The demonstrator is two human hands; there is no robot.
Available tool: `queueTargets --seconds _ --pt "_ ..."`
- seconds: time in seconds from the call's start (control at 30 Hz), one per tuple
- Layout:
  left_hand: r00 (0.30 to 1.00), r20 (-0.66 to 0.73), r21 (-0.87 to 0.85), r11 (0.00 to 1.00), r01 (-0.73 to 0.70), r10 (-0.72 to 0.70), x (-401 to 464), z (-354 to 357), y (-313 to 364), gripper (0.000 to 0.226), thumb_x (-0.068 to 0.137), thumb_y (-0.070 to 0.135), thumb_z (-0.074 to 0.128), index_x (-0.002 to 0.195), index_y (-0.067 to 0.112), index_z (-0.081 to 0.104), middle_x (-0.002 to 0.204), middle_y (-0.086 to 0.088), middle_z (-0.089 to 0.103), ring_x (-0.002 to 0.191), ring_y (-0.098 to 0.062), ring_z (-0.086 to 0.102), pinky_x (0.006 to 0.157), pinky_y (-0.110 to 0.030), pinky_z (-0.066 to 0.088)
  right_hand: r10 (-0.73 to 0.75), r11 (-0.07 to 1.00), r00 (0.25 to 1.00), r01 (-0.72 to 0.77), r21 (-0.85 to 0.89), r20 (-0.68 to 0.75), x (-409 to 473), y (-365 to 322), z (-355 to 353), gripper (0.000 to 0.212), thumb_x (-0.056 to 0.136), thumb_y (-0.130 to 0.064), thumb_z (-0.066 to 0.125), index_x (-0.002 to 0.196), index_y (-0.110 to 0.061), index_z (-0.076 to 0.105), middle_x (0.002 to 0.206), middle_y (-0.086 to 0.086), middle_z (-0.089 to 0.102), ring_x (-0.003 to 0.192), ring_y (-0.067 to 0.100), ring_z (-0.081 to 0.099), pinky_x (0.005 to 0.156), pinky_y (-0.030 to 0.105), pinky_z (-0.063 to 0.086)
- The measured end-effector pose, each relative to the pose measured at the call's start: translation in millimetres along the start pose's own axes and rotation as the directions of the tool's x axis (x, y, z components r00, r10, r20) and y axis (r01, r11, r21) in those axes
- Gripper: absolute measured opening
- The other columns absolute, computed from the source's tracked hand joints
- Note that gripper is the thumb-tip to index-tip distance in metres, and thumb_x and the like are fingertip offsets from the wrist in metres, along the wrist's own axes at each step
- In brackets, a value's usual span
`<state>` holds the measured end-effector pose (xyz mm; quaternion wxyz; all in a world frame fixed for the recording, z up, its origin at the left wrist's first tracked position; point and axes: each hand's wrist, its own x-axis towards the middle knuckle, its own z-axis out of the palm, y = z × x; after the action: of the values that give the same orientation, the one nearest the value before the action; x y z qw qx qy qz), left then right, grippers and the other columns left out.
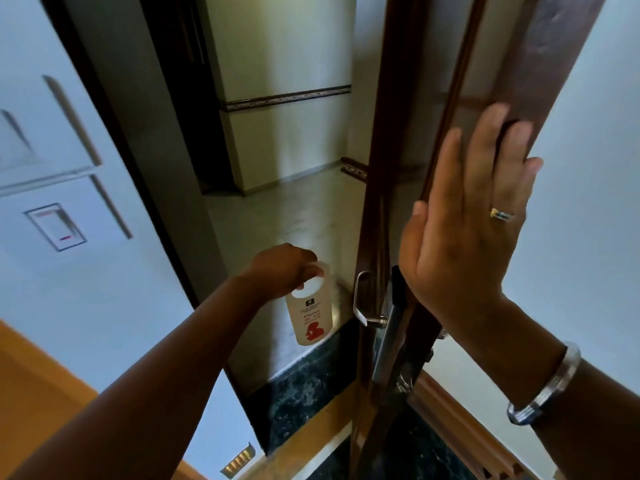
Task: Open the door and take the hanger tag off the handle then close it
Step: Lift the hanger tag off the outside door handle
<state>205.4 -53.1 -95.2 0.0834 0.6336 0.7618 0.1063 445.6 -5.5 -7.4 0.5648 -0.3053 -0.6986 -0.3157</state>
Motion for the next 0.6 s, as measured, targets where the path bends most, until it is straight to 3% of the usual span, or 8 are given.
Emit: queueTargets --seconds 0.13,0.23,0.3,0.43,0.6 --pt "0.986 -0.12 -0.122 0.987 0.1 -0.115 -42 -17 -15 0.032 0.1 0.046 0.047 0.096 0.019 0.065 0.086 0.003 0.067 0.077 -0.016 0.065 0.062 -0.026 0.049 -0.04 0.991 0.999 0.041 0.125 -0.018 7 -32 6 0.045 0.102 0.0 0.036 0.147 0.004 0.036 0.15 0.028 0.041 0.141 0.042 0.028 0.122 0.047 0.013" --pt "0.968 -0.183 -0.148 0.979 0.143 -0.169 -72 -26 -27 0.028 0.099 0.048 0.051 0.098 0.023 0.065 0.087 0.005 0.066 0.076 -0.015 0.066 0.058 -0.021 0.046 -0.094 0.981 0.995 0.095 0.167 -0.014 12 -59 12 0.043 0.107 -0.005 0.026 0.148 0.002 0.035 0.15 0.023 0.044 0.14 0.04 0.034 0.119 0.049 0.023" --pt "0.95 -0.203 -0.148 0.967 0.209 -0.236 -91 -33 -32 0.024 0.097 0.048 0.052 0.097 0.026 0.062 0.088 0.006 0.065 0.075 -0.014 0.066 0.056 -0.019 0.047 -0.131 0.972 0.991 0.133 0.191 -0.023 17 -77 17 0.042 0.107 -0.006 0.027 0.147 0.001 0.038 0.149 0.021 0.046 0.139 0.04 0.041 0.116 0.048 0.032" --pt "0.899 -0.252 -0.15 0.932 0.329 -0.358 -126 -46 -39 0.015 0.096 0.041 0.061 0.096 0.026 0.064 0.091 0.0 0.07 0.079 -0.021 0.068 0.066 -0.032 0.056 -0.177 0.965 0.983 0.183 0.186 -0.047 24 -113 27 0.038 0.108 -0.01 0.035 0.143 -0.003 0.048 0.147 0.015 0.051 0.135 0.032 0.049 0.111 0.044 0.04" --pt "0.845 -0.328 -0.282 0.898 0.338 -0.421 -167 -67 -32 0.027 0.095 0.047 0.059 0.093 0.021 0.067 0.075 0.004 0.067 0.067 -0.019 0.067 0.064 -0.035 0.056 -0.227 0.946 0.964 0.184 0.268 0.141 32 -143 25 0.05 0.106 -0.009 0.012 0.149 -0.002 0.038 0.154 0.016 0.041 0.142 0.03 0.04 0.115 0.043 0.033"
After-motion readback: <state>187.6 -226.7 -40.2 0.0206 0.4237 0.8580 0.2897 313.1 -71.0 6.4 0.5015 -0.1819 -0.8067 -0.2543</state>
